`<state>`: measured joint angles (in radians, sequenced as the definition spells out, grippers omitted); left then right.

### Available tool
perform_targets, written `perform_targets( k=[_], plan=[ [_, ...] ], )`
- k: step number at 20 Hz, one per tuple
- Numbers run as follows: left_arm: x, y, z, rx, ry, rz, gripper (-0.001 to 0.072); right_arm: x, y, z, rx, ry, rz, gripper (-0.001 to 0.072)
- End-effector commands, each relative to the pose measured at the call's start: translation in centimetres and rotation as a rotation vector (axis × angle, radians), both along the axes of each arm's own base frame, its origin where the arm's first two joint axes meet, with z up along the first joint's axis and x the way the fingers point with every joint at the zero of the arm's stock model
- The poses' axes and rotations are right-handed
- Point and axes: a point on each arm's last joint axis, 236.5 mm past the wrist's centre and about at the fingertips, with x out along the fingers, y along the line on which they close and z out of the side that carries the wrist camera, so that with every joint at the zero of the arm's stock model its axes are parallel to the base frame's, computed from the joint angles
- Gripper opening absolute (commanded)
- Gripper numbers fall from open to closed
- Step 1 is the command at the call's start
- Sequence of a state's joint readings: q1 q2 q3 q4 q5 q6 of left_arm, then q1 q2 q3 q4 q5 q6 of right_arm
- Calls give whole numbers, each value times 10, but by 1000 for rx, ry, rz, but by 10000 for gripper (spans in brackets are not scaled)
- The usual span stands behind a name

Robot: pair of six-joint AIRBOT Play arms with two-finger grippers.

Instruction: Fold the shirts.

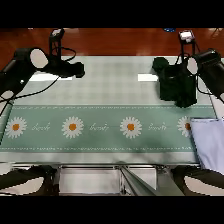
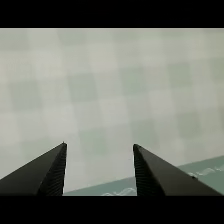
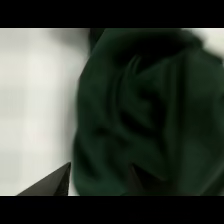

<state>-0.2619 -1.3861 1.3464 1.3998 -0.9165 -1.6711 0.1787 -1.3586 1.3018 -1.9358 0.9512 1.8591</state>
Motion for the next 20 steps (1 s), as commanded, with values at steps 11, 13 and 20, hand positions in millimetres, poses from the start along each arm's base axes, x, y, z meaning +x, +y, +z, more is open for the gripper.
perform_targets(
  k=[11,13,20],
  plan=[
    [-109,91,-45,-53,294,131,510,18,-125,-123,161,136,-317,413],
    [-128,78,-50,-105,305,128,510,9,-114,-152,192,222,-298,396],
    [-116,111,-1,-111,222,150,510,40,-99,-54,207,126,-155,21]
  ],
)
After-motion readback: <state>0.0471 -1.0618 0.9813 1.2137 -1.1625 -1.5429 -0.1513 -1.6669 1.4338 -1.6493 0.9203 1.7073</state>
